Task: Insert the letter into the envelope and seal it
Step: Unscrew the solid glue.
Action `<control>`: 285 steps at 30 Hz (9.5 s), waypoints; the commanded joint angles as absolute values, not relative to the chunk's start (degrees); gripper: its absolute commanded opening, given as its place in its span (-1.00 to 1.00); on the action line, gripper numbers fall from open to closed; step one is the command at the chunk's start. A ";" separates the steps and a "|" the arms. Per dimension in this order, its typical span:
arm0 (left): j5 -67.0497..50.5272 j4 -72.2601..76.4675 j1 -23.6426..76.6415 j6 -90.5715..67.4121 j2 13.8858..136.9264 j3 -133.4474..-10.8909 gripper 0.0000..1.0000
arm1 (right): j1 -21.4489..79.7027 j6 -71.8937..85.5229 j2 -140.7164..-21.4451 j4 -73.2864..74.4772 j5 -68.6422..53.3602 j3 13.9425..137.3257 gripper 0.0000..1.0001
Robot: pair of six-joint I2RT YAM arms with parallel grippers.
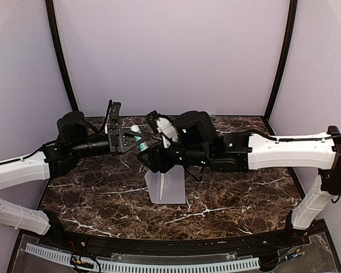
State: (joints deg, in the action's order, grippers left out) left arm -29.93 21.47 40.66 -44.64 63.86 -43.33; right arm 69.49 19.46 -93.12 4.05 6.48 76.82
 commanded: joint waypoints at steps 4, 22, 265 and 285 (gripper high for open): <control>-31.77 24.51 40.42 -45.70 63.61 -42.50 -1.00 | 70.45 16.62 -94.34 6.59 9.58 79.45 -0.12; -33.60 25.18 40.41 -45.64 64.06 -42.45 -1.00 | 70.43 17.27 -94.04 4.67 8.56 79.45 -0.32; -27.29 44.54 48.34 -44.76 62.99 -38.20 -1.00 | 60.53 41.70 -79.68 -41.62 -27.34 48.60 0.06; -18.22 25.42 48.23 -45.06 69.35 -44.62 -1.00 | 67.36 26.53 -82.47 -7.37 3.51 60.46 -0.11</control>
State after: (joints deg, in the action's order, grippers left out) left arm -18.70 26.26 48.38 -45.23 69.25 -42.44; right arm 65.98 29.19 -80.34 -9.52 0.05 56.71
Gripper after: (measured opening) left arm 0.210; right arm 0.451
